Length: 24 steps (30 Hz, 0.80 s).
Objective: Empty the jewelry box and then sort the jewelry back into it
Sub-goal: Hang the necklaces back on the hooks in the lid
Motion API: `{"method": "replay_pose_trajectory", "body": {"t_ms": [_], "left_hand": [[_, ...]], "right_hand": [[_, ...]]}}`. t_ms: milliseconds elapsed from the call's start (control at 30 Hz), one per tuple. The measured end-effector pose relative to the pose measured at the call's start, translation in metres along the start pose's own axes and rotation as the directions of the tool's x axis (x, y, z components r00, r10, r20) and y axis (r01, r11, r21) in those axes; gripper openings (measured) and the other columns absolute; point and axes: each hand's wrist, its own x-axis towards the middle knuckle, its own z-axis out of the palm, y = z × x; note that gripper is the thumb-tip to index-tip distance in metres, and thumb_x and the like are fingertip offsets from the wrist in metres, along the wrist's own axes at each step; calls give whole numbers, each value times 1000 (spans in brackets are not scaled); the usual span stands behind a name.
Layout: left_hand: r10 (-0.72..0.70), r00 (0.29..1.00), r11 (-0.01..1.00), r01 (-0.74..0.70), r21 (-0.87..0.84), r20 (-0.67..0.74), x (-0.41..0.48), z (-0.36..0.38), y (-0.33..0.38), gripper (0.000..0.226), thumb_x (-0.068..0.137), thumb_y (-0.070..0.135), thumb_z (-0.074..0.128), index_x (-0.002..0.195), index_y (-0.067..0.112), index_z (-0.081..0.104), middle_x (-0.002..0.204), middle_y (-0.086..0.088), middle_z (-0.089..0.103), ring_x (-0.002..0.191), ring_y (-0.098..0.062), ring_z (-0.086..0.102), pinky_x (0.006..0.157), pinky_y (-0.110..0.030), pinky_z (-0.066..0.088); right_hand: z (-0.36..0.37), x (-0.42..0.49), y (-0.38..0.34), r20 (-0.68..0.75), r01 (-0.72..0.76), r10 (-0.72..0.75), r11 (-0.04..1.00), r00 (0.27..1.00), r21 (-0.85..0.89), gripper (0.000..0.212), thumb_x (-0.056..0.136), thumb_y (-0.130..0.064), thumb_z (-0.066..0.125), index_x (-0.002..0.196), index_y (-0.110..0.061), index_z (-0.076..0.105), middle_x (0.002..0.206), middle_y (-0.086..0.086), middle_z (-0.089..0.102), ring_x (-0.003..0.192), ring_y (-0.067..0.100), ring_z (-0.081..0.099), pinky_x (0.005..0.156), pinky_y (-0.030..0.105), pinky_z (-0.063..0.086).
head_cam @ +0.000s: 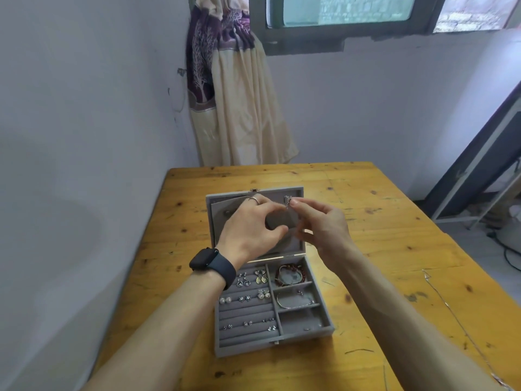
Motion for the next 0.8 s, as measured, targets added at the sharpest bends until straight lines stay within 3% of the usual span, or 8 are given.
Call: {"method": "replay_pose_trajectory", "body": {"t_ms": [100, 200, 400, 567, 700, 800], "left_hand": [[-10, 1000, 996, 13, -87, 24, 4, 2, 3, 13, 89, 39, 69, 100, 37, 76, 100, 19, 62, 93, -1, 56, 87, -30, 50], [-83, 996, 981, 77, -177, -24, 5, -3, 5, 12, 92, 36, 68, 99, 32, 78, 85, 21, 70, 80, 7, 60, 78, -19, 50], [-162, 985, 967, 171, -189, 64, 2, -18, 1, 12, 91, 39, 68, 96, 31, 76, 89, 17, 74, 86, 5, 65, 83, -24, 56], [-187, 961, 955, 227, -192, 204, 0, -26, -2, 9, 92, 38, 66, 92, 31, 73, 84, 17, 75, 84, 2, 69, 88, -32, 56], [-214, 944, 944, 266, -195, 253, -4, -37, -5, 10, 93, 36, 66, 95, 28, 72, 81, 13, 76, 81, -1, 70, 84, -29, 54], [-239, 938, 944, 285, -165, 252, -6, -50, -8, 11, 94, 35, 67, 95, 26, 72, 82, 9, 76, 79, -3, 70, 73, -21, 51]], "right_hand": [[-3, 2, -10, -15, 35, -35, 999, 999, 9, 9, 87, -19, 75, 94, -14, 76, 68, 6, 58, 55, 12, 53, 53, 26, 51], [-8, 4, -19, -94, 66, -61, 997, 994, 49, 10, 87, -19, 75, 95, -12, 76, 67, -2, 63, 54, 10, 51, 53, 26, 52], [-21, 11, -20, -249, 56, -9, 982, 969, 182, 12, 88, -17, 74, 98, -10, 75, 83, 0, 67, 53, 9, 47, 54, 25, 51], [-26, 17, -14, -323, 40, 39, 971, 946, 236, 7, 95, -18, 65, 95, -11, 67, 78, 2, 56, 58, 10, 50, 53, 25, 52], [-30, 22, 2, -389, 31, 6, 996, 921, 88, 10, 98, -22, 59, 98, -13, 62, 81, 4, 57, 65, 13, 55, 54, 26, 53], [-32, 25, 22, -394, 66, -144, 976, 908, -205, 15, 95, -30, 58, 100, -17, 64, 83, -1, 64, 71, 17, 63, 58, 33, 57]]}}
